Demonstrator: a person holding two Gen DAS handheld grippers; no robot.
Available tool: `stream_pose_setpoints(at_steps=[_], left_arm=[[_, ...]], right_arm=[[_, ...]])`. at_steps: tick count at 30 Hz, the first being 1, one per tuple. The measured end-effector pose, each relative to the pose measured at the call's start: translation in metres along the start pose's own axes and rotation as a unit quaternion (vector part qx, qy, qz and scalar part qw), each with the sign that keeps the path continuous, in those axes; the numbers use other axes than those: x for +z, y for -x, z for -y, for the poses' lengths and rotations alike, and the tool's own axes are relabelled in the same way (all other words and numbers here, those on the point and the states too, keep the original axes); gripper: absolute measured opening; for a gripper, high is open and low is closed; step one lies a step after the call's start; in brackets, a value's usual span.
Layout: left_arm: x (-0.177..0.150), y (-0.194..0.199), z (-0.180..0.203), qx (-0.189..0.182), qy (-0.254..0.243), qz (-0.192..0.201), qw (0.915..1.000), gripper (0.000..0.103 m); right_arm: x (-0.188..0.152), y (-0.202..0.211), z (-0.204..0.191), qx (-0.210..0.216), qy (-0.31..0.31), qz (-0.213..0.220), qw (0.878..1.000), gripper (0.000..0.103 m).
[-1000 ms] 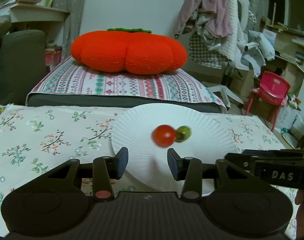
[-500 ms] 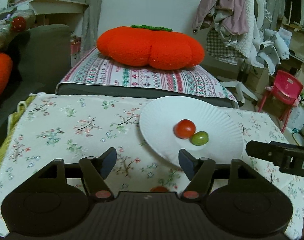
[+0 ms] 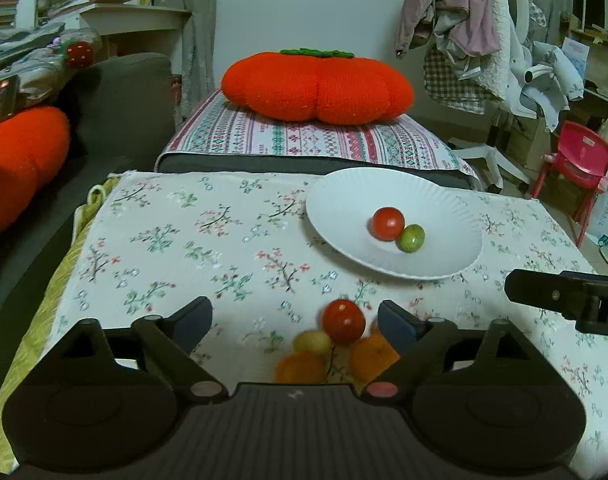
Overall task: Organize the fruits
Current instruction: 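Move both grippers back from the plate to the fruit pile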
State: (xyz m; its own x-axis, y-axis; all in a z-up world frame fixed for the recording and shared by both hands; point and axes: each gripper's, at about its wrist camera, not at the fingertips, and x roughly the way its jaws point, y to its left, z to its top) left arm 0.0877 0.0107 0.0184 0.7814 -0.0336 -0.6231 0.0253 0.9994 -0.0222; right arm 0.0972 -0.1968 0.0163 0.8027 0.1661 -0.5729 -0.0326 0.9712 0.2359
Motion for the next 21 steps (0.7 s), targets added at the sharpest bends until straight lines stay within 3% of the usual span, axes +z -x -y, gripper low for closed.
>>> stream_pose_setpoints(at_steps=[10, 21], left_arm=[[-0.013, 0.011, -0.012, 0.009, 0.012, -0.013, 0.9998, 0.09], [-0.018, 0.01, -0.032, 0.017, 0.037, -0.033, 0.9986, 0.09]], right_arm=[[-0.019, 0.016, -0.005, 0.01, -0.013, -0.013, 1.0, 0.102], [-0.029, 0.007, -0.005, 0.012, -0.005, -0.045, 0.999, 0.102]])
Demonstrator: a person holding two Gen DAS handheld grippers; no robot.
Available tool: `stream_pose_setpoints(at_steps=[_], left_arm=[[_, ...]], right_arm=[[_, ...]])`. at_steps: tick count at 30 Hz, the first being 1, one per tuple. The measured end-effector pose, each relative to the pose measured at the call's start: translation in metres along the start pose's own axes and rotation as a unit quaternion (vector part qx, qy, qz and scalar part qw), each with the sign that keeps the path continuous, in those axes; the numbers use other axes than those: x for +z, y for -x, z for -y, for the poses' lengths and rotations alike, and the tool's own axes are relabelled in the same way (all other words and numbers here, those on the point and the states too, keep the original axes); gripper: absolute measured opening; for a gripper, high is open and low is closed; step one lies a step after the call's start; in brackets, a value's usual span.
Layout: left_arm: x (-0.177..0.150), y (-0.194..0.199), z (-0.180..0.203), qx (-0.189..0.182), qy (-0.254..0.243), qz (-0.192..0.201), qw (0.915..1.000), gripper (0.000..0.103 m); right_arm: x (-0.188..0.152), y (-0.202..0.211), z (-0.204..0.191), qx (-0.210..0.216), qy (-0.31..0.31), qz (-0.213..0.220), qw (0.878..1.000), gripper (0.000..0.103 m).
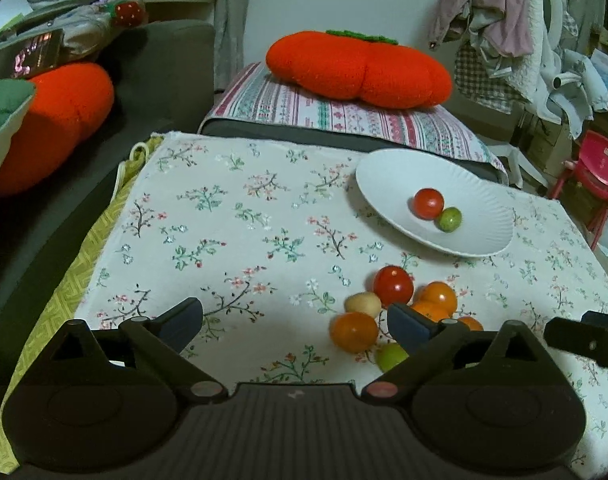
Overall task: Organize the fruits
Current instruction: 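Move both grippers back from the plate to the fruit pile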
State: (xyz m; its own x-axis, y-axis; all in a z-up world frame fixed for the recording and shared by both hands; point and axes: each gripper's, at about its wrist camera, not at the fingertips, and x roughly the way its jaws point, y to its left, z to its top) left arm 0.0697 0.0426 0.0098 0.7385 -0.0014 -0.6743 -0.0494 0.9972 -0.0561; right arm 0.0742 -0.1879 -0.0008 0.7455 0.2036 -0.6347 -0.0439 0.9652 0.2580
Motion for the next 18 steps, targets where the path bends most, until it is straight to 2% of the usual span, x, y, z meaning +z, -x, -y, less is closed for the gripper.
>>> stream_pose_setpoints(at_steps=[6, 13, 18], left_arm=[[-0.007, -0.008, 0.013, -0.01, -0.039, -0.015, 0.9991, 0.09], [-0.011, -0.02, 0.018, -0.023, -0.044, -0.035, 0.9982, 0.087], [-0.012, -0.029, 0.018, -0.02, -0.037, -0.043, 0.9982, 0.076]], right_arm=[[-0.007, -0.004, -0.013, 0.01, 0.041, -0.021, 0.999, 0.098], [-0.012, -0.011, -0.021, 0.012, 0.067, -0.049, 0.996, 0.089], [-0.02, -0.02, -0.027, 0.011, 0.089, -0.077, 0.993, 0.08]])
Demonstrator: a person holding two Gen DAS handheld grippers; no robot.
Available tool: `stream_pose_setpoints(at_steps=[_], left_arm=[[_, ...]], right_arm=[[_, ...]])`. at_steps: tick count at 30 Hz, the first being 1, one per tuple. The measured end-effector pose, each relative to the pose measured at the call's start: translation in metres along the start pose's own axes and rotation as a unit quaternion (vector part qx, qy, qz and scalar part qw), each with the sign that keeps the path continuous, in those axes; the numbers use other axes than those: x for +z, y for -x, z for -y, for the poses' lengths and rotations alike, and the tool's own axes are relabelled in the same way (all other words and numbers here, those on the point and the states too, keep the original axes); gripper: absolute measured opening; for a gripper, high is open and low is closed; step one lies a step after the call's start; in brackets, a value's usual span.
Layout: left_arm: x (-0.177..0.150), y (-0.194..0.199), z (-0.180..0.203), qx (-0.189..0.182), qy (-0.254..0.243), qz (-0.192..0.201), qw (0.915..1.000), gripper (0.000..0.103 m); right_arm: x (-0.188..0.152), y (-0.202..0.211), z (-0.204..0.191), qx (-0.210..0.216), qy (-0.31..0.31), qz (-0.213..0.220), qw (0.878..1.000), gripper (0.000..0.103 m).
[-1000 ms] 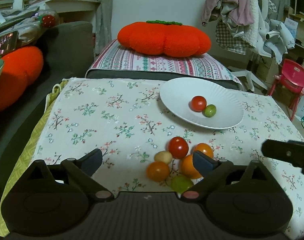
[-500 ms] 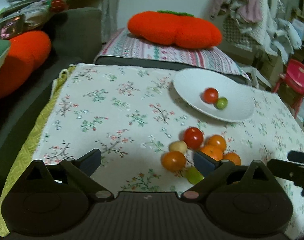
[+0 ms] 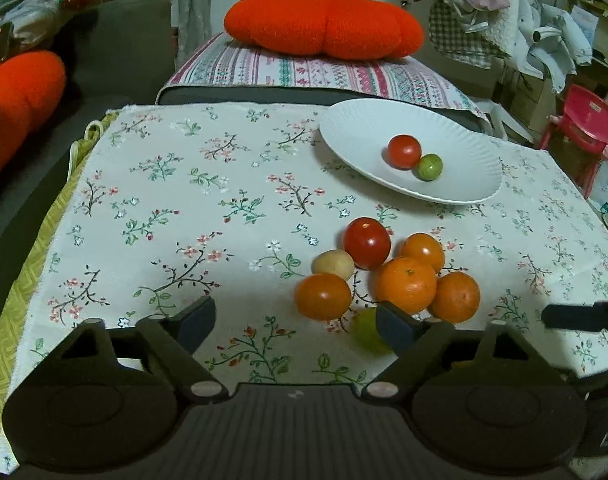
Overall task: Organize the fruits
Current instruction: 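Move both grippers back from the plate to the fruit pile, then grasp an orange tomato with the left gripper while the right grasps a beige fruit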
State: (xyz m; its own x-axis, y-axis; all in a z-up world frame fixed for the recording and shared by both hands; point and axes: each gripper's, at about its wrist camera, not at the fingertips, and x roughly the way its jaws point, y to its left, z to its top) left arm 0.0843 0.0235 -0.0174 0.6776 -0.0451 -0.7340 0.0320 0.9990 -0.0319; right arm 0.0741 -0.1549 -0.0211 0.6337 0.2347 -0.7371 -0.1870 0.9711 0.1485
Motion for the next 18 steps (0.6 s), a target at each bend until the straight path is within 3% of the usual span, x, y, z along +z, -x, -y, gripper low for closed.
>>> stream_pose_setpoints(at_steps=[8, 18], left_arm=[[0.003, -0.014, -0.002, -0.016, 0.027, -0.004, 0.9995, 0.065], [0.001, -0.023, 0.006, -0.014, 0.005, -0.008, 0.9999, 0.035]], right_arm=[[-0.002, -0.009, -0.003, -0.003, 0.01, -0.017, 1.0, 0.07], [-0.004, -0.021, -0.009, -0.003, 0.028, -0.032, 0.999, 0.053]])
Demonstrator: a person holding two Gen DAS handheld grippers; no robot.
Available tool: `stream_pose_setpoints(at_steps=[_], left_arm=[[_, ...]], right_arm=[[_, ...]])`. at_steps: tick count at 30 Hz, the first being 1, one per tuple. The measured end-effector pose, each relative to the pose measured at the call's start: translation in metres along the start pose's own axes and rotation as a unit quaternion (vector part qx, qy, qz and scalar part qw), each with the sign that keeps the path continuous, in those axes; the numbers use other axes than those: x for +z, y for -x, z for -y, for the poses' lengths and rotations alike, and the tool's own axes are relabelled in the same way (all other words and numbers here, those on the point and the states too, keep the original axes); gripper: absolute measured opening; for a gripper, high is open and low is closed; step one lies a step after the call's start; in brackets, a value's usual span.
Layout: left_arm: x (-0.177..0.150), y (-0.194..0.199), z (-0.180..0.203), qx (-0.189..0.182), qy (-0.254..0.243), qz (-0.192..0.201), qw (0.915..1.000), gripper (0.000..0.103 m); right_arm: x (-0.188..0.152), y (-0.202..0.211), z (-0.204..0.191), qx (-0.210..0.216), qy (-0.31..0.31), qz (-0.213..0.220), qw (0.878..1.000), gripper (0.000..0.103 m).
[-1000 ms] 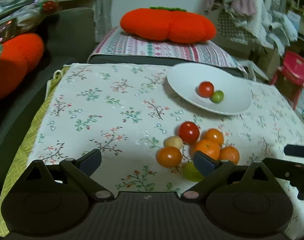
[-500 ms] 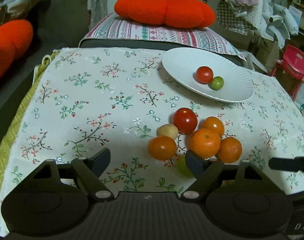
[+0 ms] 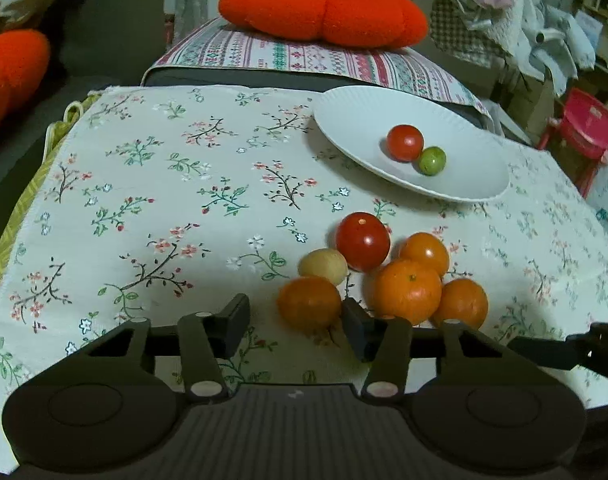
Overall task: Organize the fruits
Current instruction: 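Grasp an orange tomato with the left gripper while the right grasps a beige fruit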
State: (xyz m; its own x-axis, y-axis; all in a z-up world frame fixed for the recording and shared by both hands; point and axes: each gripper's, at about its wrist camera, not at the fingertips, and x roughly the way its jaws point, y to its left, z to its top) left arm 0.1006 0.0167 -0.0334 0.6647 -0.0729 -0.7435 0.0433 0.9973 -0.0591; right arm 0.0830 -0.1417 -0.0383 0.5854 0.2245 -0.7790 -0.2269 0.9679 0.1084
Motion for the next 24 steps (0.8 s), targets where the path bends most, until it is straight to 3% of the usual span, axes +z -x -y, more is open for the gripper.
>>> stream_pose_setpoints(at_steps=[3, 5, 6, 24], left_arm=[[0.0, -0.001, 0.002, 0.002, -0.009, 0.004, 0.9999, 0.023], [0.0, -0.001, 0.002, 0.002, -0.012, 0.006, 0.9999, 0.022], [0.0, -0.001, 0.001, 0.002, -0.012, 0.007, 0.9999, 0.021], [0.007, 0.018, -0.002, -0.002, 0.009, 0.041, 0.9991, 0.02]], right_arm=[[0.0, -0.002, -0.001, 0.002, 0.005, 0.0, 1.0, 0.038], [0.0, -0.003, -0.002, 0.005, 0.009, 0.001, 1.0, 0.026], [0.0, -0.003, -0.003, 0.005, 0.011, 0.001, 1.0, 0.024], [0.004, 0.008, -0.005, 0.005, 0.019, 0.036, 0.999, 0.024]])
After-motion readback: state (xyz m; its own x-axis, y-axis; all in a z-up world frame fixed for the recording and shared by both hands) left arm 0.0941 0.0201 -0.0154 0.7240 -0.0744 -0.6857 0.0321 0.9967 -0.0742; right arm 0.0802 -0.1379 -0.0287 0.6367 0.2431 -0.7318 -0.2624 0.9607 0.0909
